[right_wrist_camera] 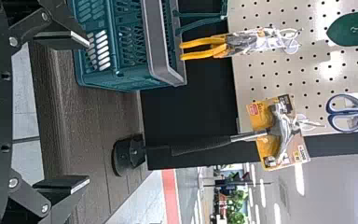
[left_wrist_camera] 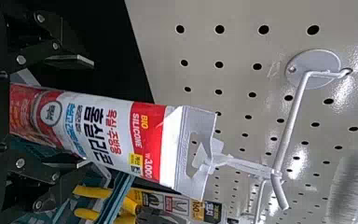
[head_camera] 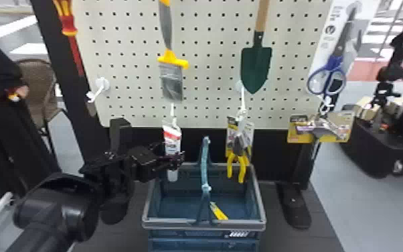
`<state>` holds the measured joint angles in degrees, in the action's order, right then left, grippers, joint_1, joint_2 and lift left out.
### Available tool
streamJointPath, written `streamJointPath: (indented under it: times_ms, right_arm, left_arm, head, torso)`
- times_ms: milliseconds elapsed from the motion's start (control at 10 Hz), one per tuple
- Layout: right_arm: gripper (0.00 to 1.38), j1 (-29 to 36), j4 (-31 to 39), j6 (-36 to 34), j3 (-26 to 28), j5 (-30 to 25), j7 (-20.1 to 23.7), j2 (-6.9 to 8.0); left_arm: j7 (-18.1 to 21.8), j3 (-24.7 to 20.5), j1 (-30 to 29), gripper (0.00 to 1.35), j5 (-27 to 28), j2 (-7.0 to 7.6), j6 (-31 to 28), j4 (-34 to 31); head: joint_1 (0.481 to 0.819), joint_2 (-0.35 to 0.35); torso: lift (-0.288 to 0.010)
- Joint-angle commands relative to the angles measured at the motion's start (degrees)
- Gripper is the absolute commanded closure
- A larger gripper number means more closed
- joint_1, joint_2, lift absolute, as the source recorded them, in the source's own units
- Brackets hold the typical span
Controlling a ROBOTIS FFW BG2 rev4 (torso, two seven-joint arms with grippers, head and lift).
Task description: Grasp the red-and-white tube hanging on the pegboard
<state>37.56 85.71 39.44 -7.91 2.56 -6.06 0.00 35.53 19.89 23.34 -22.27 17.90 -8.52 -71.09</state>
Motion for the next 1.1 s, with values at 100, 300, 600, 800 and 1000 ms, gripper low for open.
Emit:
streamJointPath:
  times_ms: [100,300,600,800,1000]
  right_arm:
    - [0.26,0.0,0.0,0.02,0.0,-0.01,0.08,0.0]
    - [0.26,0.12,0.0,0.02,0.0,0.08,0.0,0.0]
    - [0.26,0.37,0.14,0.02,0.0,0.17,0.0,0.0]
    - [0.26,0.37,0.28,0.02,0.0,0.17,0.0,0.0]
    - [0.26,0.37,0.28,0.02,0.0,0.08,0.08,0.0]
  left_arm:
    - [-0.02,0.76,-0.11,0.61,0.29,0.11,0.43,0.28]
    - [-0.29,1.82,-0.24,0.64,0.03,0.11,2.37,0.98]
    - [-1.69,1.9,-0.73,1.05,-1.03,0.11,5.44,2.11]
    - [-1.78,2.34,-0.73,1.05,-1.2,0.11,5.53,2.11]
    - [-2.04,2.43,-0.97,1.05,-1.9,0.11,5.79,2.11]
  head:
    - [0.549,0.0]
    - [0.549,0.0]
    - [0.549,0.0]
    - [0.549,0.0]
    - [0.549,0.0]
  torso:
    - [-0.1]
    - [-0.1]
    - [-0.1]
    - [-0.1]
    - [-0.1]
